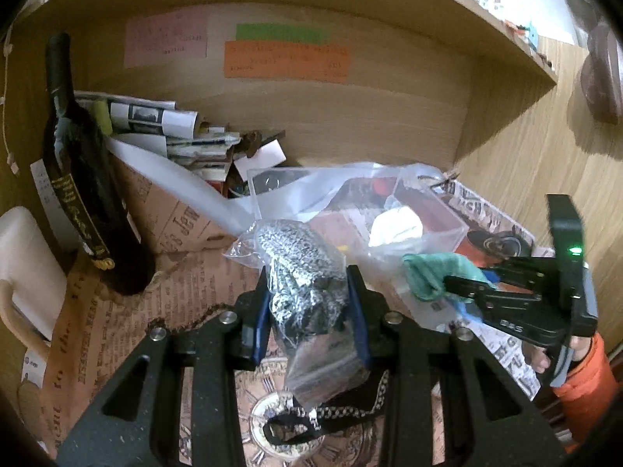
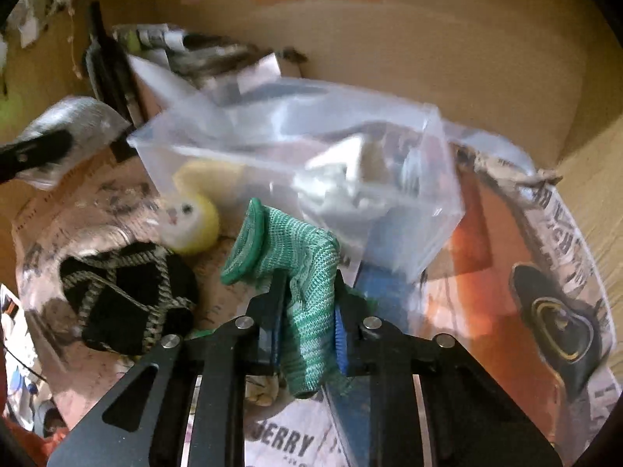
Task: Organize soft objects
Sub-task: 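Drop the grey bag into the box with the left gripper while the right drops the glove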
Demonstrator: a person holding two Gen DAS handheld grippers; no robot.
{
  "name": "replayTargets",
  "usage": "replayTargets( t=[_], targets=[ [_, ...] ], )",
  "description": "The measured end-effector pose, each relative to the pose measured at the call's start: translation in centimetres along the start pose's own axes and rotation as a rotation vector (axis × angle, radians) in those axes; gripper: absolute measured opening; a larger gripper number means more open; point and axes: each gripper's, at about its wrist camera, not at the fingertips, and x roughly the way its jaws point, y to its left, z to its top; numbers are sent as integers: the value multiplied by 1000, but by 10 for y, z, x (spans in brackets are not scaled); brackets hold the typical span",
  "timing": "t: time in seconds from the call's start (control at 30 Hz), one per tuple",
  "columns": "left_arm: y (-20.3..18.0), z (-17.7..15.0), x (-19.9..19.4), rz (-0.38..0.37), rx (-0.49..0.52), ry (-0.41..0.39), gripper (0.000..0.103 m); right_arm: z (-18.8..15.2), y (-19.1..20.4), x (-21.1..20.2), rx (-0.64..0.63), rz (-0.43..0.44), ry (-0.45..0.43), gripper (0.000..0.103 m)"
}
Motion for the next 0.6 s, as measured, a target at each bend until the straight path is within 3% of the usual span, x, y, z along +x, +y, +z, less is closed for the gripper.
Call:
replayTargets(
  t=[0.33, 0.6],
  targets=[
    [-3, 37, 4, -1, -1, -81, 35, 42, -3, -66, 28, 14, -249, 19],
    [-10, 61, 40, 12, 10, -50, 35, 74, -10, -56, 40, 15, -302, 19]
  ],
)
